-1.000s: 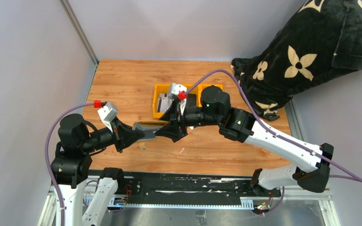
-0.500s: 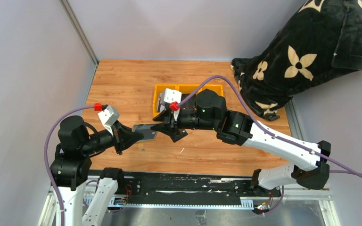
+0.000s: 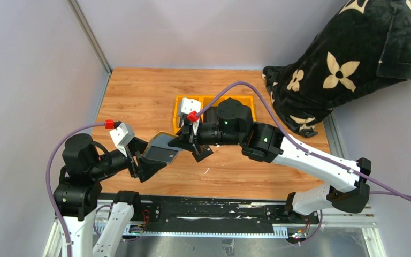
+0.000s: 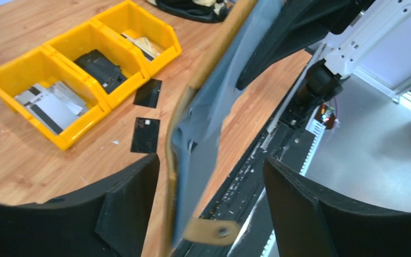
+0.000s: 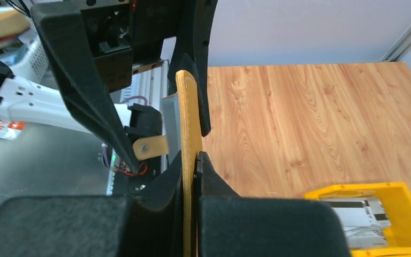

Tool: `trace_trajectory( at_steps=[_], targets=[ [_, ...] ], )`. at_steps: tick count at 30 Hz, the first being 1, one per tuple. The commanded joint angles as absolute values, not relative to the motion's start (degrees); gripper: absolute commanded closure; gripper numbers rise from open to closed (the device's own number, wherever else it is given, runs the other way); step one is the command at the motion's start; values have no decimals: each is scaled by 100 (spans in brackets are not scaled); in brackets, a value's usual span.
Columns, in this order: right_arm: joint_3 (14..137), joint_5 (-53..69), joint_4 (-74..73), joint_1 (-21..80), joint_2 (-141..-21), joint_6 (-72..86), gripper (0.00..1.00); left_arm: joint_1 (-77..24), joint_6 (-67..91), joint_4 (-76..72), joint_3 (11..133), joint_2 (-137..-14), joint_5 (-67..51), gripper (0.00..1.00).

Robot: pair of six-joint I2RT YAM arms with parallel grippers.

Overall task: Take the credit cards out of the card holder
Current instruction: Remove the credit card from the card holder.

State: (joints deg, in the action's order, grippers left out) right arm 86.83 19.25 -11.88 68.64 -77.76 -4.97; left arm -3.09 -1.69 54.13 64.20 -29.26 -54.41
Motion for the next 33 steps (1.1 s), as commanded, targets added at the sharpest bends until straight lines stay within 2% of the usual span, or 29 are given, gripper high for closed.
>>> trace_trajectory(
  at_steps=[1,6,13,22,28,33],
  targets=[
    [8387,2351,-229,6617,-7406,709,100,-291,123,5315,6518,-2944,-5634,20],
    [7418,2450,1500,6338,-6991,2199,100,-290,1185,4533,6183,-2763,-6148,22],
    [6292,2156,3266,6293,-6660,3470,100,-290,4002,1703,5330,-2246,-6270,35],
    [5480,1576,4384,6280,-6412,4213,100,-290,3970,1786,5370,-2299,-6351,59],
    [5274,1407,4745,6258,-6411,4523,100,-290,3973,1833,5344,-2259,-6507,65],
    [5163,1316,4787,6252,-6374,4540,100,-294,3957,1834,5357,-2281,-6595,77]
  ],
)
